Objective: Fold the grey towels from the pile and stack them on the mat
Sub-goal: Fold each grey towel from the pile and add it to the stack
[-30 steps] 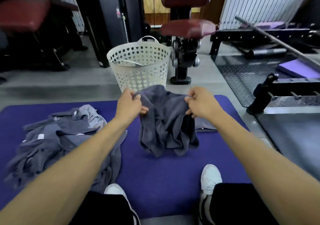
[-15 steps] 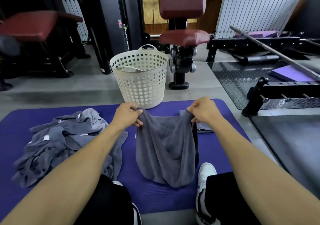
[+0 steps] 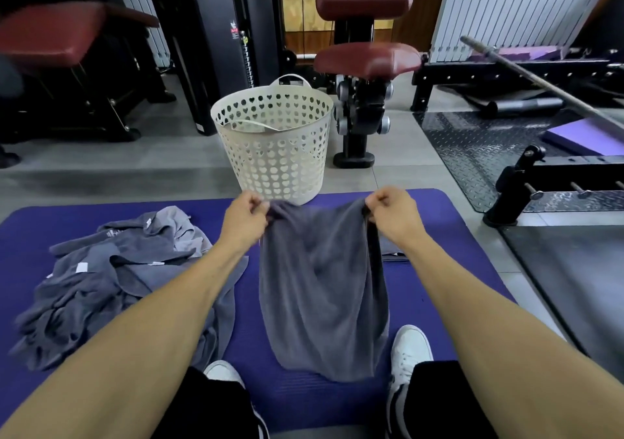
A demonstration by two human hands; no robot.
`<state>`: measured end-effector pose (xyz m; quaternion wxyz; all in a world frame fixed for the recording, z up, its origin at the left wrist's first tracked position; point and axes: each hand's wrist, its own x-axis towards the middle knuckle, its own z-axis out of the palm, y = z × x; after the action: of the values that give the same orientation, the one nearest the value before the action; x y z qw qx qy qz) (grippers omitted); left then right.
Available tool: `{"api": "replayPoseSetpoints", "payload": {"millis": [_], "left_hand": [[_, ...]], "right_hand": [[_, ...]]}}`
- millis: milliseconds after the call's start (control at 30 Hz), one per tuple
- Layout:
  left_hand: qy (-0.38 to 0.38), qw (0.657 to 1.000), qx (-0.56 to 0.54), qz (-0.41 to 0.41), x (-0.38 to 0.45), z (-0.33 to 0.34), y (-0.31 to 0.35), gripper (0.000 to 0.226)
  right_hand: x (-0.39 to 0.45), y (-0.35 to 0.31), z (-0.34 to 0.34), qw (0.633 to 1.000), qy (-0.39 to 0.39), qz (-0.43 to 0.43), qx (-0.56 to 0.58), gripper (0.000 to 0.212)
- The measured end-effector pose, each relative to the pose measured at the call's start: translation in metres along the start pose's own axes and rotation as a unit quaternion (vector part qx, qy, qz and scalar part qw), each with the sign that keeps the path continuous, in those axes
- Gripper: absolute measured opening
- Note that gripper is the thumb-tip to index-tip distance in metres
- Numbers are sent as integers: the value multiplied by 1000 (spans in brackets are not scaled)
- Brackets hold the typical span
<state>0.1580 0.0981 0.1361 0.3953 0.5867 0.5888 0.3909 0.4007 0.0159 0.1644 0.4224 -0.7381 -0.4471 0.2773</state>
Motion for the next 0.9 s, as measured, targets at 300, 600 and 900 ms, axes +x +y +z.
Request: {"api": "replayPoseSetpoints", "payload": {"millis": [300, 600, 900], "left_hand": [[36, 992, -32, 114, 12, -13, 22, 22], [-106, 958, 268, -9, -51, -42, -82, 17], [-221, 950, 220, -8, -140, -25, -161, 24]], "right_hand": [[15, -14, -10, 989, 67, -115, 62, 23], [-61, 75, -12, 985, -53, -45, -157, 14], [-129, 158, -1, 965, -173, 2, -198, 19]]}}
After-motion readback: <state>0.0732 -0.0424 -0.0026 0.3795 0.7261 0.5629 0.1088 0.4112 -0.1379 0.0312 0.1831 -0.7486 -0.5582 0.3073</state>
